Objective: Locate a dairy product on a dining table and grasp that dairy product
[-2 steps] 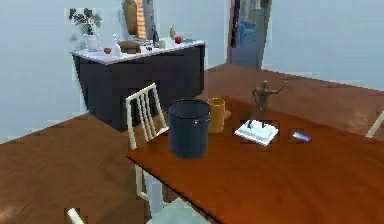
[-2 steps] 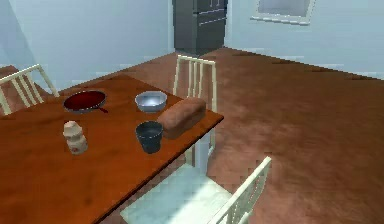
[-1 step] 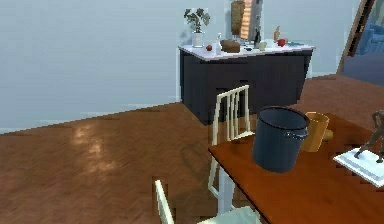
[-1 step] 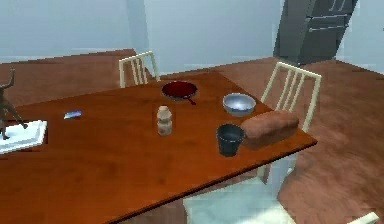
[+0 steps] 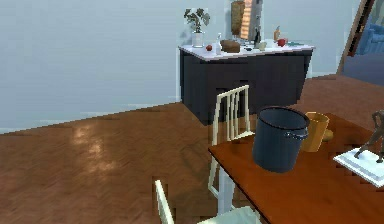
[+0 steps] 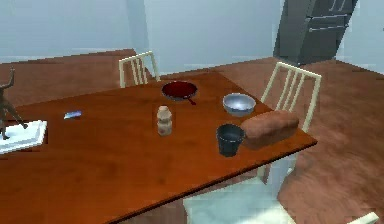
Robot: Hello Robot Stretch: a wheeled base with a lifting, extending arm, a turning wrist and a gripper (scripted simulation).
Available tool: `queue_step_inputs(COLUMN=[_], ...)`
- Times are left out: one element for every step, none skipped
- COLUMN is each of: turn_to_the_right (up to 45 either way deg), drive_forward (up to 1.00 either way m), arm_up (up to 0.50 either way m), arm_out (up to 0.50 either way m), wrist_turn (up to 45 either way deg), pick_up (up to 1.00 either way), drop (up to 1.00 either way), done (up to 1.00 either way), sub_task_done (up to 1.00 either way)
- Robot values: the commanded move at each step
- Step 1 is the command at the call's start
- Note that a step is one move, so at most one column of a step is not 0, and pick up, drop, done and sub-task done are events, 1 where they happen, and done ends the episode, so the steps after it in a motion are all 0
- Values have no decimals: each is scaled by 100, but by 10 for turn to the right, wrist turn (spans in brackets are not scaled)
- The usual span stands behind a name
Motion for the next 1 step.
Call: queue_step_inputs(turn_to_the_right=[0], drive_forward=[0], arm_up=[38], arm_out=[0], wrist_turn=[0], pick_up=[0], drop=[0], done=[0], sub_task_done=[0])
